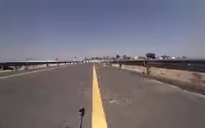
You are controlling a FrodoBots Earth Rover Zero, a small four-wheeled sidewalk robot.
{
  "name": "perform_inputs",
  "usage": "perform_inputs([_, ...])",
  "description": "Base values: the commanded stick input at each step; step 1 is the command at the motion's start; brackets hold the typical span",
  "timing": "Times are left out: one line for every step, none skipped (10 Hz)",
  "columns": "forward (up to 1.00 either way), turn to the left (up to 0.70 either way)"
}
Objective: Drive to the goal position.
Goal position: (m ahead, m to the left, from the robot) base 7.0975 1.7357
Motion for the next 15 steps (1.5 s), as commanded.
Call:
perform_inputs([1.0, -0.01])
perform_inputs([1.0, -0.01])
perform_inputs([1.0, -0.01])
perform_inputs([1.0, -0.01])
perform_inputs([1.0, -0.01])
perform_inputs([1.0, -0.01])
perform_inputs([1.0, -0.01])
perform_inputs([1.0, 0.01])
perform_inputs([1.0, 0.15])
perform_inputs([1.0, 0.28])
perform_inputs([1.0, 0.39])
perform_inputs([1.0, 0.39])
perform_inputs([1.0, 0.39])
perform_inputs([1.0, 0.39])
perform_inputs([1.0, 0.28])
